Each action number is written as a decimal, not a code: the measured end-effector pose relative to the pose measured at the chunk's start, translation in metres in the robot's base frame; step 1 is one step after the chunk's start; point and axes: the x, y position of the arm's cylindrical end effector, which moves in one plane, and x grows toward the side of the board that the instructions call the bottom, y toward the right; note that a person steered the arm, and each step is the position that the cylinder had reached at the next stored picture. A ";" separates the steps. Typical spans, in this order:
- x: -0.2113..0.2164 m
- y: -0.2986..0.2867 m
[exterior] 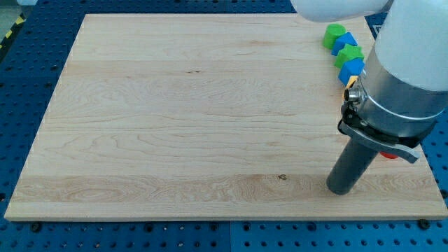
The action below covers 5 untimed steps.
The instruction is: Slide the red circle along with red star a bit left
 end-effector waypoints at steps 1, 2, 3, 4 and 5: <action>0.023 0.010; 0.028 0.038; 0.027 0.099; 0.026 0.127; 0.012 0.131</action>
